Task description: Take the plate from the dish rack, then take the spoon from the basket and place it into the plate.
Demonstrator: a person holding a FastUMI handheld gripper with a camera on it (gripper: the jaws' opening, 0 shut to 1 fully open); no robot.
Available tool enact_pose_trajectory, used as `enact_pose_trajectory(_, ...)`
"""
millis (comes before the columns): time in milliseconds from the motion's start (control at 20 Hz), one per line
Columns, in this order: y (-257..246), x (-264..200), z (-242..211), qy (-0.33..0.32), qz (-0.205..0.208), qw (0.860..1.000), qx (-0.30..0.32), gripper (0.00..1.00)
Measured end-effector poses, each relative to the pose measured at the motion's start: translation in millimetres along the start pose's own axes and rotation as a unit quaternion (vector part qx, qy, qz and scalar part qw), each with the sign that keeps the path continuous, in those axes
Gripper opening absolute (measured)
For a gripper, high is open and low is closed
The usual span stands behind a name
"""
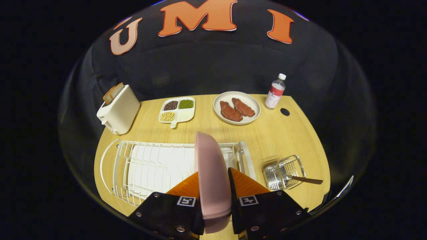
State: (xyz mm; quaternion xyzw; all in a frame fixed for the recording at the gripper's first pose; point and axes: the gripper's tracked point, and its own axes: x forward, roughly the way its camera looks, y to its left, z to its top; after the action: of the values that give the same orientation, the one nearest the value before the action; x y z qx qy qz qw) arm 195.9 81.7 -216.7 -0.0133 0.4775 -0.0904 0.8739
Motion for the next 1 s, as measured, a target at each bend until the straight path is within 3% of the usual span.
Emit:
enact_pose_trajectory(300, 1, -42, 5, -0.045, 0.034, 0.998, -0.011, 0.28)
enact_pose_trajectory(450, 1, -73, -10, -0.063, 0.072, 0.995, -0.011, 0.28)
enact_pose_trajectory(800, -26, -111, -95, -0.050, 0.141, 0.989, -0.001, 0.28)
enact_pose_trajectory(1000, -33, -115, -136, -0.041, 0.162, 0.986, 0.002, 0.28)
